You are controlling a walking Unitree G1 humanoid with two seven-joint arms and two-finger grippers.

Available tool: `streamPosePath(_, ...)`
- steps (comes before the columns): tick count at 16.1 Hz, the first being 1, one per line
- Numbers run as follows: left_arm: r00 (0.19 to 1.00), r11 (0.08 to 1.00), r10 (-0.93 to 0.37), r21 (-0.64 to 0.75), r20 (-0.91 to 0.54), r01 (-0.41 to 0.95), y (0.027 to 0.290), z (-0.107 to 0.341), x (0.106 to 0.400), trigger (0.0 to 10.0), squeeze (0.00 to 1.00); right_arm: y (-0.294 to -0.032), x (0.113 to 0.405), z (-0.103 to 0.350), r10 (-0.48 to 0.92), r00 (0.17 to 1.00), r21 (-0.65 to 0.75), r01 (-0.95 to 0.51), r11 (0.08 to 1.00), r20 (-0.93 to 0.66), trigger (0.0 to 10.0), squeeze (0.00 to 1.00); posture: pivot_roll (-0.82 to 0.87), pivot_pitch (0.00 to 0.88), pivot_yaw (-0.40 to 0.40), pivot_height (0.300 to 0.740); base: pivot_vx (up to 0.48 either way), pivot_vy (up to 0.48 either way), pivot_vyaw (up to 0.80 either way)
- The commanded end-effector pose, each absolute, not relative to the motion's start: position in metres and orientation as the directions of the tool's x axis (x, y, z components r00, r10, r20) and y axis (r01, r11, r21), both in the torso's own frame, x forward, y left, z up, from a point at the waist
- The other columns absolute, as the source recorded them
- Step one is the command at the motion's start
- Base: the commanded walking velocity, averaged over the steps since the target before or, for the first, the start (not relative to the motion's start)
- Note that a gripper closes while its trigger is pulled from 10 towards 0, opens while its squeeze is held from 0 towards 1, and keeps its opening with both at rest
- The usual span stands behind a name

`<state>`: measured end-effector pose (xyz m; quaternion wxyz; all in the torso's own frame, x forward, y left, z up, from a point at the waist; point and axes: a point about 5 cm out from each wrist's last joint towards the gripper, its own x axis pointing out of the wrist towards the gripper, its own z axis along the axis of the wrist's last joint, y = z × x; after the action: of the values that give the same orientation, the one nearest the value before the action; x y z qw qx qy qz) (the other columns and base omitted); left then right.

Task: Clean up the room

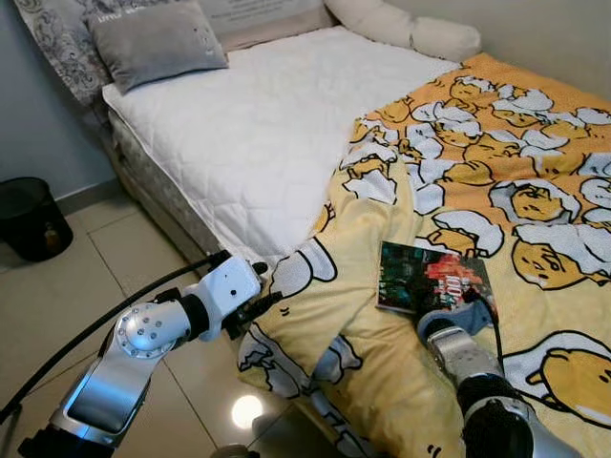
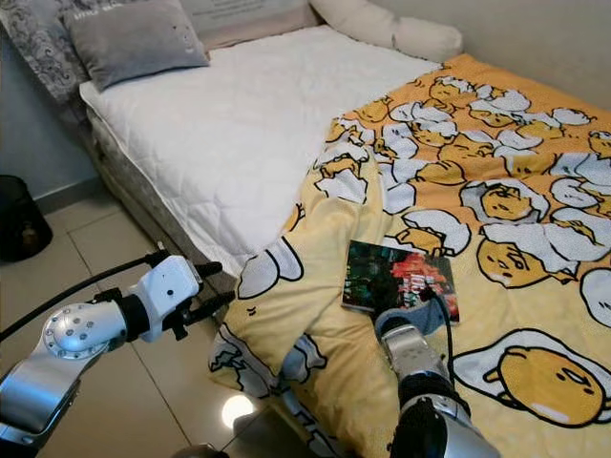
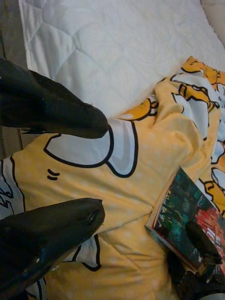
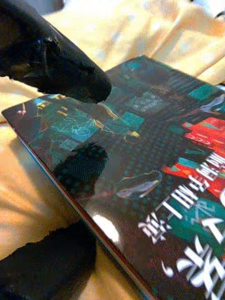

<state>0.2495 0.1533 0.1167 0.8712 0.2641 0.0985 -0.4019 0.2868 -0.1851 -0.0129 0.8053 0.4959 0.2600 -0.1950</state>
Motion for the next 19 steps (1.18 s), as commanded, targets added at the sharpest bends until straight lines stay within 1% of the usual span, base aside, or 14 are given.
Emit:
streamPosePath(1,0.654,0.535,-0.646,0.378,-0.394,0.756,0.154,0.114,0.250,10.0,0.20,-0.191,0.277,-0.022,-0.101,0.750,0.656,0.628,0.419,-0.654,10.0,0.00,0.04,0.000,-0.008,0.740,0.000,0.000,0.00)
streamPosePath(2,0.659,0.541,-0.642,0.379,-0.392,0.751,0.155,0.115,0.251,10.0,0.20,-0.193,0.290,-0.009,-0.099,0.819,0.741,0.556,0.375,-0.565,10.0,0.00,0.04,0.000,-0.005,0.740,0.000,0.000,0.00)
streamPosePath(3,0.660,0.541,-0.641,0.380,-0.392,0.751,0.155,0.115,0.252,10.0,0.20,-0.194,0.300,0.003,-0.096,0.865,0.795,0.492,0.356,-0.492,10.0,0.00,0.03,0.000,-0.003,0.740,0.000,0.000,0.00)
streamPosePath(6,0.656,0.536,-0.645,0.380,-0.392,0.754,0.155,0.115,0.252,10.0,0.20,-0.202,0.318,0.026,-0.112,0.927,0.877,0.374,0.302,-0.357,10.0,0.00,0.03,0.000,0.005,0.740,0.000,0.000,0.00)
streamPosePath(8,0.653,0.533,-0.650,0.379,-0.389,0.757,0.153,0.116,0.253,10.0,0.20,-0.206,0.325,0.038,-0.113,0.954,0.914,0.299,0.275,-0.278,10.0,0.00,0.02,0.000,0.005,0.740,0.000,0.000,0.00)
streamPosePath(9,0.652,0.533,-0.651,0.378,-0.388,0.757,0.152,0.116,0.253,10.0,0.20,-0.206,0.326,0.039,-0.109,0.957,0.919,0.287,0.270,-0.267,10.0,0.00,0.02,0.000,0.005,0.740,0.000,0.000,0.00)
streamPosePath(10,0.648,0.530,-0.654,0.375,-0.389,0.760,0.151,0.115,0.253,10.0,0.20,-0.202,0.326,0.038,-0.091,0.958,0.918,0.287,0.275,-0.272,10.0,0.00,0.02,0.000,0.010,0.740,0.000,0.000,0.00)
streamPosePath(13,0.644,0.524,-0.657,0.377,-0.392,0.764,0.151,0.116,0.255,10.0,0.20,-0.191,0.323,0.027,-0.063,0.931,0.877,0.360,0.320,-0.359,10.0,0.00,0.04,0.000,0.013,0.740,0.000,0.000,0.00)
streamPosePath(14,0.644,0.522,-0.657,0.379,-0.393,0.764,0.151,0.116,0.255,10.0,0.20,-0.188,0.321,0.023,-0.065,0.912,0.856,0.404,0.323,-0.406,10.0,0.00,0.05,0.000,0.017,0.740,0.000,0.000,0.00)
streamPosePath(17,0.640,0.513,-0.654,0.385,-0.404,0.767,0.155,0.118,0.255,10.0,0.20,-0.179,0.311,0.006,-0.071,0.825,0.746,0.541,0.388,-0.561,10.0,0.00,0.09,0.000,0.028,0.740,0.000,0.000,0.00)
streamPosePath(19,0.637,0.508,-0.655,0.387,-0.407,0.770,0.156,0.122,0.256,10.0,0.20,-0.176,0.312,0.007,-0.076,0.822,0.746,0.546,0.381,-0.564,10.0,0.00,0.11,0.000,0.034,0.740,0.000,0.000,0.00)
